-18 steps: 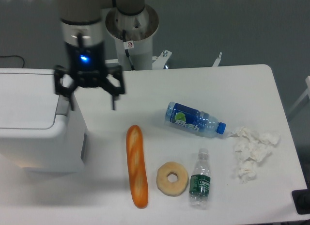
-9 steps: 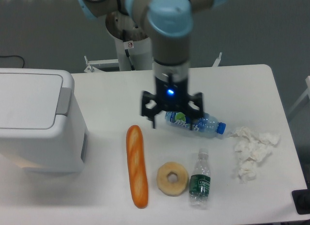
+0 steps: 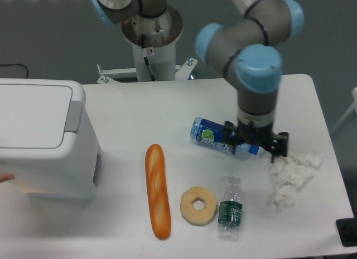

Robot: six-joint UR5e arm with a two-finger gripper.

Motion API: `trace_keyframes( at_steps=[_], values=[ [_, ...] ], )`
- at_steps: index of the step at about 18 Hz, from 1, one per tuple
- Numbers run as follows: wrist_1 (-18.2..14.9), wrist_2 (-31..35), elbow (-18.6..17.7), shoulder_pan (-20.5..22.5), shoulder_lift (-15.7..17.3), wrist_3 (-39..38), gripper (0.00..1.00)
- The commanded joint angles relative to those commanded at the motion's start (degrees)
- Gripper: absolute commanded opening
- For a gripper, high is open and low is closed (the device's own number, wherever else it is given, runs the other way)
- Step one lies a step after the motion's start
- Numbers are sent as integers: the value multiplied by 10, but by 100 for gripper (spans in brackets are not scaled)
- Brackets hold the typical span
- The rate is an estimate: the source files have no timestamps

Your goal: Close the trash can

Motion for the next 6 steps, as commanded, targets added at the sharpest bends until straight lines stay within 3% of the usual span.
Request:
trace_keyframes(
  at_steps=[3,6],
  values=[
    [-14,11,9,26,-3,45,100],
    [-52,22,10,42,9,77,100]
  ],
)
